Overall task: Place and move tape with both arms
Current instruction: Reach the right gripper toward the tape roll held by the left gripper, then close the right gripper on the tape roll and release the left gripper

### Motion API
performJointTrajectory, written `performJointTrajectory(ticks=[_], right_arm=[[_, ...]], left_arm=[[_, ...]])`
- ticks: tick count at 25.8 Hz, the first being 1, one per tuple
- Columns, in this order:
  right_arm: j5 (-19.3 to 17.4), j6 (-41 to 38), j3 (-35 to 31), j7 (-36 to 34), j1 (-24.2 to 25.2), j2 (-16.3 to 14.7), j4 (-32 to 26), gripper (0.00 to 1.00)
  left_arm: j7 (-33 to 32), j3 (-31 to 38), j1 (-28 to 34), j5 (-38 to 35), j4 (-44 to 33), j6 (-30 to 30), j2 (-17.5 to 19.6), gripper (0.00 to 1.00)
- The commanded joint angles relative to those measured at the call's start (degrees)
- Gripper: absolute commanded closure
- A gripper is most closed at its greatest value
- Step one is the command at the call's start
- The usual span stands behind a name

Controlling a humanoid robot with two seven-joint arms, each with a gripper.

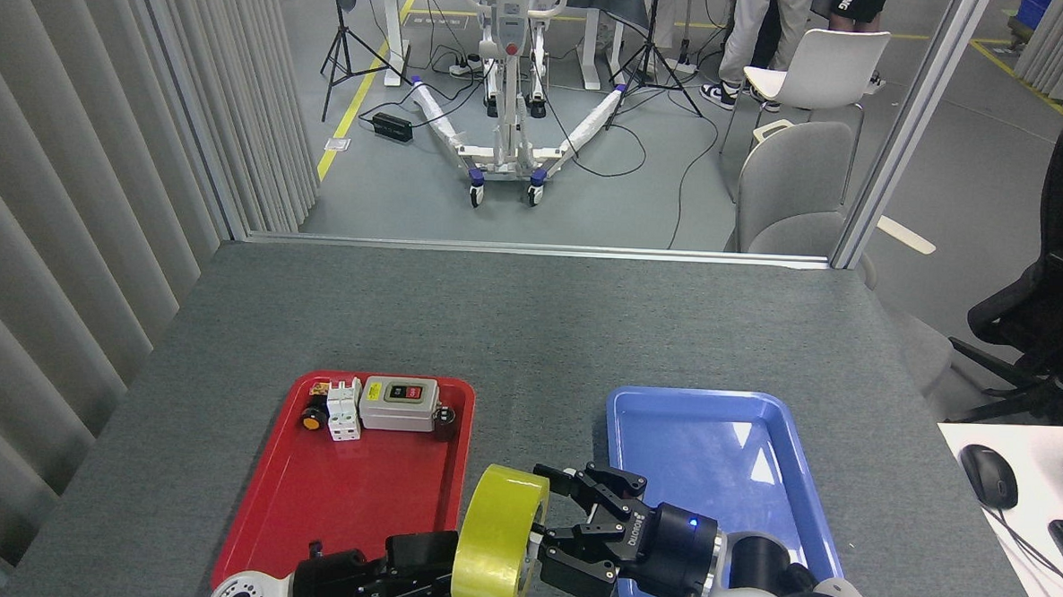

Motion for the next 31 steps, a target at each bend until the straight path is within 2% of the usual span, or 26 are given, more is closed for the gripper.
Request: performJointTrajectory(ticks=[1,4,9,14,31], right_arm=[[-0.05,-0.28,1.06,-0.07,-0.6,0.15,0.17,0.31],[-0.05,-0.54,1.85,-0.07,-0.86,0.33,0.17,0.33],[-0.05,-0.36,2.38,0.02,-1.21,0.77,0.26,0.42],[-0.05,-0.45,2.38,0.02,-1.21,0.86,0.26,0.57],[0.04,-0.01,2.29,0.02,-1.21,0.51,0.35,0.71]], left_arm=[[0.01,0.02,-0.09,-0.09,0.36,-0.09,0.08,1.0],[0.01,0.02,-0.27,-0.09,0.45,-0.09,0.08,1.0],[0.09,0.02,-0.36,-0.09,0.53,-0.09,0.08,1.0],[0.09,0.46,-0.53,-0.09,0.8,-0.09,0.08,1.0],[0.18,1.16,-0.62,-0.44,0.97,-0.17,0.08,1.0]])
